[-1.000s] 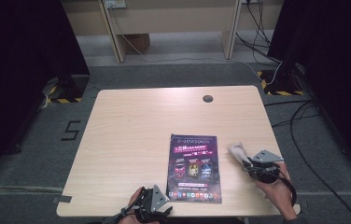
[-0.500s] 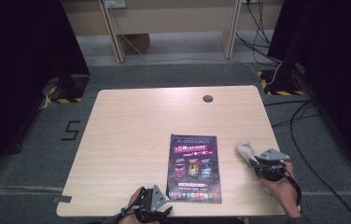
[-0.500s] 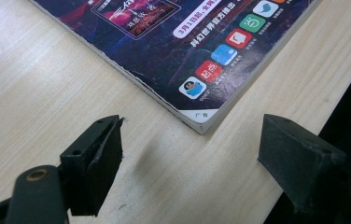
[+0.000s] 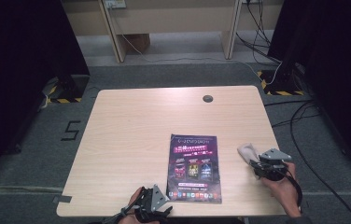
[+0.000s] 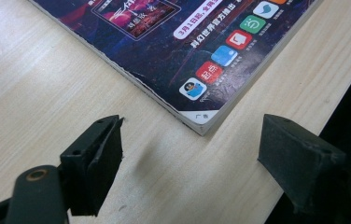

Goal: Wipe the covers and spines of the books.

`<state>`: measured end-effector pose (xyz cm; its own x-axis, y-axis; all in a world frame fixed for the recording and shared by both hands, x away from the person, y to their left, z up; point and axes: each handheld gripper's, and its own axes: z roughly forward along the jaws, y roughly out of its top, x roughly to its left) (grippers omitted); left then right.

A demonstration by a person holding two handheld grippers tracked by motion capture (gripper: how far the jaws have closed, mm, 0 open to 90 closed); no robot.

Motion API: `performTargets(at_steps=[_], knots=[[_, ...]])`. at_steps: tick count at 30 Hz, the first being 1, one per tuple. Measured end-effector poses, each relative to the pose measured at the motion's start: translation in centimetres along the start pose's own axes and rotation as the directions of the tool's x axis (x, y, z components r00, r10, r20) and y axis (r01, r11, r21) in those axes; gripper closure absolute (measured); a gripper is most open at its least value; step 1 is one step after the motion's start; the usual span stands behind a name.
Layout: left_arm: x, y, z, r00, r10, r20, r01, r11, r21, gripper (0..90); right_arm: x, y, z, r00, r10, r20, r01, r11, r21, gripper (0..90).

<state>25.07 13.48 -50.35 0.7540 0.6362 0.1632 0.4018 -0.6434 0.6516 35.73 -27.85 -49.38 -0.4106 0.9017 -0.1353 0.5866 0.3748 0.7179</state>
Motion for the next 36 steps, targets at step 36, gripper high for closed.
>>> performTargets(at_steps=[36], knots=[[0.1, 0.0, 0.1, 1.0, -0.004, -0.004, 0.004, 1.0, 0.003, 21.2, 3.4, 1.1, -0.7, 0.987, 0.036, -0.157, -0.07, 0.975, -0.211, 24.9]])
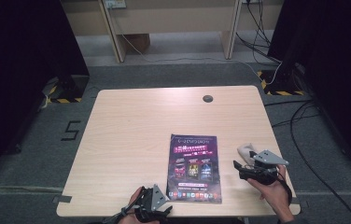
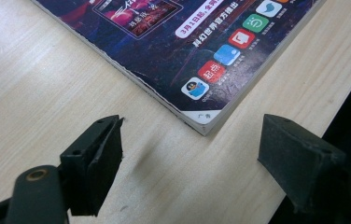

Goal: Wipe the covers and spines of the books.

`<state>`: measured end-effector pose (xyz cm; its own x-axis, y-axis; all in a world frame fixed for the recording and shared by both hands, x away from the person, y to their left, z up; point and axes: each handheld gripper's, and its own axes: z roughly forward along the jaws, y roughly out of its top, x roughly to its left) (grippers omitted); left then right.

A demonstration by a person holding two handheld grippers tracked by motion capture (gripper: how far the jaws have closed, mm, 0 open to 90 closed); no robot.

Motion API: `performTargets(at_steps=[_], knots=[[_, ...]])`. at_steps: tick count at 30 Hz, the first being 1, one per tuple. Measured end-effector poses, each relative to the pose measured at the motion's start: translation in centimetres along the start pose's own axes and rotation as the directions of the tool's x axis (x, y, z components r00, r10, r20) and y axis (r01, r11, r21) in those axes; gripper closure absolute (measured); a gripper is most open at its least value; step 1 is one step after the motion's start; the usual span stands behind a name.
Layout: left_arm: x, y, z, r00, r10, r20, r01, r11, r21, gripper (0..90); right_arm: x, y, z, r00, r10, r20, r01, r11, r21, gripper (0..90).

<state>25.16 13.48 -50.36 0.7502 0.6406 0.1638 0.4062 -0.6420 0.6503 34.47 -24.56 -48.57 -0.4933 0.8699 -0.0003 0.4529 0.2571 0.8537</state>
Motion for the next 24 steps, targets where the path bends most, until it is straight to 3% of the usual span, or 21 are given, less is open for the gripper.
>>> performTargets(at_steps=[8, 14, 24], knots=[[0.1, 0.0, 0.0, 1.0, -0.001, 0.0, 0.001, 1.0, 0.002, 21.2, 1.2, 0.1, 0.4, 0.9975, -0.048, -0.052, 0.049, 0.999, 0.018, 30.0], [0.2, 0.1, -0.1, 0.9999, -0.012, -0.006, 0.012, 0.9999, -0.011, 21.2, 1.6, 0.1, 0.6, 0.9973, -0.027, -0.068, 0.028, 0.999, 0.018, 26.1], [1.6, 1.1, 0.6, 0.9931, -0.116, 0.019, 0.117, 0.9902, -0.077, 21.0, 3.3, 0.5, 2.6, 0.9929, 0.048, -0.108, -0.041, 0.996, 0.074, 27.0]])
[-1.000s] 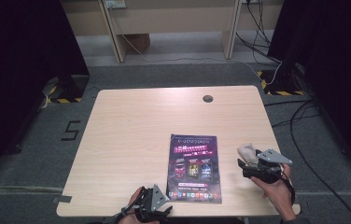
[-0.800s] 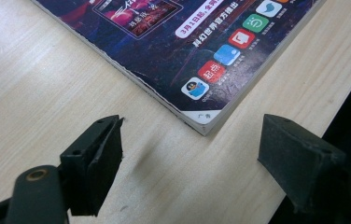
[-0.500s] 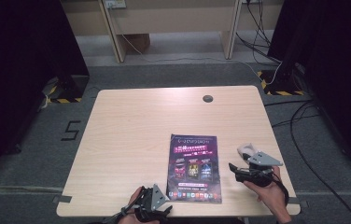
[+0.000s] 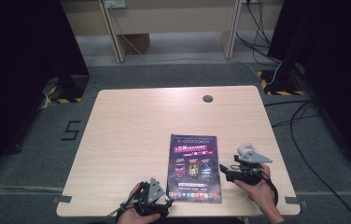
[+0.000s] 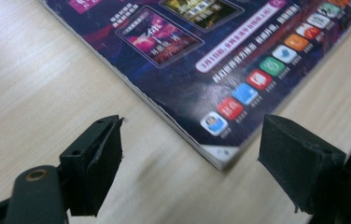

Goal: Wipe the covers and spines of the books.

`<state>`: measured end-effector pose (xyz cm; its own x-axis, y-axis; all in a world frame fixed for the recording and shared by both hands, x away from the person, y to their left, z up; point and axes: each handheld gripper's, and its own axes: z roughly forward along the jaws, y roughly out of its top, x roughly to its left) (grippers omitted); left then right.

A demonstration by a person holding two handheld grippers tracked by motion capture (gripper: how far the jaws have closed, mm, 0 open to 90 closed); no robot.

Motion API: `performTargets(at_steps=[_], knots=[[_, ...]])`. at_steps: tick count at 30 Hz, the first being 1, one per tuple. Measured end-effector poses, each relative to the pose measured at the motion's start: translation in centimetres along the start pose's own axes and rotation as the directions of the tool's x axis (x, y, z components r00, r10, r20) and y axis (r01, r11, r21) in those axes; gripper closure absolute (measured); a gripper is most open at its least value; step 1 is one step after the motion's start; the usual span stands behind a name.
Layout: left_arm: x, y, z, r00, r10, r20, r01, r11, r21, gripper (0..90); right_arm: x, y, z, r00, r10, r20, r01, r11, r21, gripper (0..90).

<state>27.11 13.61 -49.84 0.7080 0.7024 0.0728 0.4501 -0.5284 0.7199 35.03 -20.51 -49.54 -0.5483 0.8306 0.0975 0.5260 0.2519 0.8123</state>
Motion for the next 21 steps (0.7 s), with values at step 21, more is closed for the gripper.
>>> performTargets(at_steps=[21], knots=[[3.1, 3.3, 5.0, 0.987, -0.158, 0.029, 0.158, 0.9874, 0.005, 20.6, 0.2, 2.8, 6.0, 0.9955, 0.091, 0.029, -0.093, 0.99, 0.11, 35.9]])
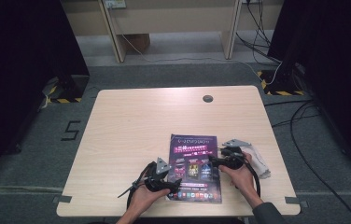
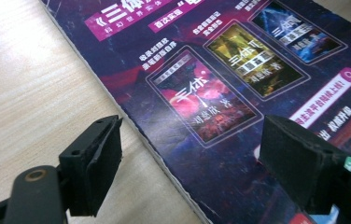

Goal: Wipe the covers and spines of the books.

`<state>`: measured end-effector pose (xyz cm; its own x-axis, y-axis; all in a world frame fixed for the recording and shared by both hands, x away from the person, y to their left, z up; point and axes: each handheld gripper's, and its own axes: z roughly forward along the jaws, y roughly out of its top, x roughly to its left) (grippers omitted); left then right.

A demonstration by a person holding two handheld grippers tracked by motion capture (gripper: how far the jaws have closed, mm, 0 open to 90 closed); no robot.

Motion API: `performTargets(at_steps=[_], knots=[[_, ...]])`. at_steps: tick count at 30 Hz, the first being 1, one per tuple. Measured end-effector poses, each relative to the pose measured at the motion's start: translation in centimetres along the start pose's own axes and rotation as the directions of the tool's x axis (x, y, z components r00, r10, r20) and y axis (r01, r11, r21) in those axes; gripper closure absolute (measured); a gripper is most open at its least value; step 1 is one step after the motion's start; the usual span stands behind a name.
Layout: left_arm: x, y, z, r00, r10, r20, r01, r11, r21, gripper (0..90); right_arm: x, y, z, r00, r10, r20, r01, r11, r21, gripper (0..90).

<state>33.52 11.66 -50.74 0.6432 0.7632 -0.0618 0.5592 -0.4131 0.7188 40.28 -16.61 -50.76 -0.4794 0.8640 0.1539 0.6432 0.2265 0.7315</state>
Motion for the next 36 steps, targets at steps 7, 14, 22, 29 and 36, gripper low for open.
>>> performTargets(at_steps=[7, 14, 22, 29, 36], knots=[[-0.1, 0.0, 0.6, 0.9996, -0.019, 0.02, 0.019, 0.9998, 0.003, 20.6, 0.0, 0.2, 0.8, 0.9996, 0.017, -0.022, -0.017, 1.0, 0.007, 37.0], [-0.4, 0.0, 0.7, 0.999, -0.03, 0.033, 0.03, 0.9995, 0.014, 19.6, 0.3, 0.4, 1.0, 0.9983, 0.044, -0.038, -0.043, 0.999, 0.01, 33.8], [-2.0, -0.2, 0.3, 0.9942, 0.016, 0.107, -0.02, 0.9991, 0.036, 22.0, -1.0, 0.5, 0.9, 0.9854, 0.147, -0.086, -0.148, 0.989, -0.006, 34.5], [-2.1, -0.4, 0.3, 0.9942, 0.022, 0.105, -0.025, 0.9994, 0.026, 22.5, -1.3, 0.4, 0.6, 0.9737, 0.2, -0.109, -0.201, 0.98, 0.001, 35.5], [-2.3, -0.5, 0.3, 0.9949, 0.023, 0.098, -0.025, 0.9995, 0.017, 22.0, -1.2, -0.1, 0.0, 0.9667, 0.231, -0.109, -0.232, 0.973, 0.003, 37.7]])
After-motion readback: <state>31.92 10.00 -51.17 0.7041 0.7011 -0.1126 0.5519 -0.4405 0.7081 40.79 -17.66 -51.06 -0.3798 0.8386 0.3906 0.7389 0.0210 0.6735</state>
